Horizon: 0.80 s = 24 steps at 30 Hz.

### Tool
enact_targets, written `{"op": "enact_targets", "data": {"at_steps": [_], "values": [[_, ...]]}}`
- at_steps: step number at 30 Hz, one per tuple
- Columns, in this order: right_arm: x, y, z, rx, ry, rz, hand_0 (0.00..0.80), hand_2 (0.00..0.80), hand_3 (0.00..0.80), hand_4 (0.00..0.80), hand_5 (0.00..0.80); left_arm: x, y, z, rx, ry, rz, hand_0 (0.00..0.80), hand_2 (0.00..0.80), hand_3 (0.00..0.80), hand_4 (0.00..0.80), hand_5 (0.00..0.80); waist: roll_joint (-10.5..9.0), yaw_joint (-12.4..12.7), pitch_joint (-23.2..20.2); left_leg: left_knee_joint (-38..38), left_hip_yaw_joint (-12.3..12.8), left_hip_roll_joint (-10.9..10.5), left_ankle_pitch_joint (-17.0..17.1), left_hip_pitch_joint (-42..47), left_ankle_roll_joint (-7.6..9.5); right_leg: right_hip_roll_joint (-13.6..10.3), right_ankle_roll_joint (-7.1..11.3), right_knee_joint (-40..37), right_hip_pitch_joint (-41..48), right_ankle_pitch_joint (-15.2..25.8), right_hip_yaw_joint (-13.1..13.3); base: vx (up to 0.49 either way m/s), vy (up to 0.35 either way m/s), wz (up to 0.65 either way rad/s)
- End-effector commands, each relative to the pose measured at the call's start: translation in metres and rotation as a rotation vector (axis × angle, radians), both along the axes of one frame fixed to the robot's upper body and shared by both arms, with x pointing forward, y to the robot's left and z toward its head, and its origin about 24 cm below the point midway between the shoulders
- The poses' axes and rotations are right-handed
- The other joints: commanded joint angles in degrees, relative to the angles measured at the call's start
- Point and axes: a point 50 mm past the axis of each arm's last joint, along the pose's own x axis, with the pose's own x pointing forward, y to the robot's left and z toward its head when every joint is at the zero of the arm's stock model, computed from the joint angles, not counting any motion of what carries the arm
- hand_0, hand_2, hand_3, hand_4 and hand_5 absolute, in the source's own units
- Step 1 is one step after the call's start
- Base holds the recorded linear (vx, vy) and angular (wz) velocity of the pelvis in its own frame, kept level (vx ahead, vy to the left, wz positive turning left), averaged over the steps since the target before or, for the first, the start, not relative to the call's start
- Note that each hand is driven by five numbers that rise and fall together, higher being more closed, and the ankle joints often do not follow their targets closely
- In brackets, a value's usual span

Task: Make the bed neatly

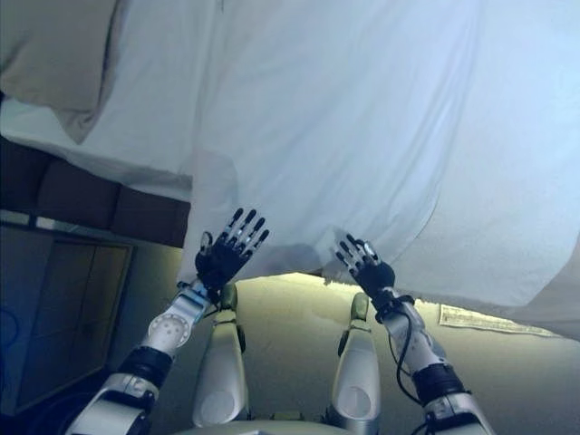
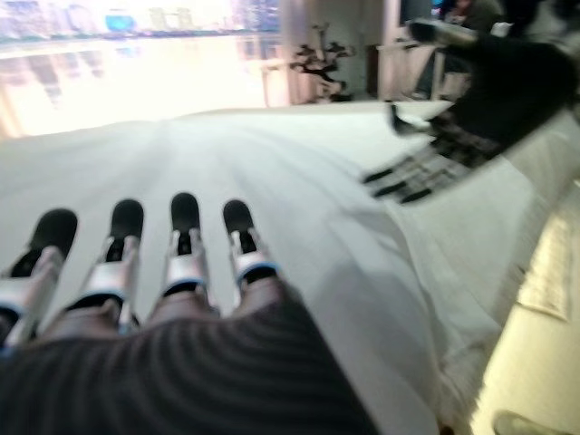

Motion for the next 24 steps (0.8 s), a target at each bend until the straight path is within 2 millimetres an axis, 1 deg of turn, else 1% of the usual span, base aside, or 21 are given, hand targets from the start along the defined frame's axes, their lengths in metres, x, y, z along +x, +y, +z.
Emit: {"op": "enact_targets", "data": {"at_steps": [1,3,5,12,13,18,24], "values": [[0.004,-0.004,0.032,0.028,-0.159,0.014,0.000,0.000,0.000,0.000,0.000,0.007,0.014,0.014,0.070,-0.054,0.007,0.000,0.000,0.000,0.000,0.000,-2.01,0.2,-0.6,2.3,0.4,-0.8,2.3,-4.1,2.66,-0.8,-2.25,-0.3,-4.9,5.8,1.4,-0.047,0.145,0.03],[0.007,-0.006,0.045,0.016,-0.209,0.019,0.000,0.000,0.000,0.000,0.000,0.011,0.023,0.022,0.073,-0.075,0.028,0.000,0.000,0.000,0.000,0.000,-1.88,-0.1,0.0,3.3,0.3,-1.2,2.4,-6.6,2.82,-0.8,-2.35,0.9,-7.6,5.7,1.8,-0.072,0.154,0.01],[0.009,-0.008,0.056,-0.005,-0.252,0.019,0.000,0.000,0.000,0.000,0.000,0.015,0.027,0.031,0.067,-0.105,0.044,0.000,0.000,0.000,0.000,0.000,-1.61,-0.5,0.7,4.4,0.1,-1.4,2.4,-8.8,2.96,-0.6,-2.53,2.1,-10.4,5.6,2.4,-0.077,0.154,0.00],[0.013,-0.019,0.095,-0.063,-0.402,0.015,0.000,0.000,0.000,0.000,0.000,0.031,0.027,0.062,0.095,-0.229,0.044,0.000,0.000,0.000,0.000,0.000,-1.29,-2.1,2.6,7.5,-0.1,-2.1,2.3,-15.5,3.25,0.5,-3.24,3.8,-17.3,6.0,3.6,-0.035,0.112,-0.01],[0.013,-0.020,0.099,-0.073,-0.416,0.018,0.000,0.000,0.000,0.000,0.000,0.032,0.027,0.066,0.098,-0.244,0.042,0.000,0.000,0.000,0.000,0.000,-1.22,-2.3,2.5,8.5,0.0,-1.8,0.4,-15.7,3.03,0.8,-3.13,4.4,-17.4,4.4,3.6,0.088,0.103,0.04],[0.013,-0.028,0.113,-0.081,-0.457,0.014,0.000,0.000,0.000,0.000,0.000,0.041,0.029,0.086,0.154,-0.302,0.043,0.000,0.000,0.000,0.000,0.000,-1.17,-3.3,3.0,12.2,0.6,-2.1,-0.9,-20.0,3.15,0.9,-3.48,5.9,-21.1,4.6,3.9,0.023,0.118,-0.01],[0.012,-0.035,0.124,-0.081,-0.497,0.013,0.000,0.000,0.000,0.000,0.000,0.050,0.034,0.111,0.145,-0.394,0.046,0.000,0.000,0.000,0.000,0.000,-0.89,-5.0,3.6,17.2,1.6,-2.7,-2.9,-24.6,3.58,1.2,-4.35,8.2,-25.4,4.9,5.2,0.007,0.167,-0.01]]}}
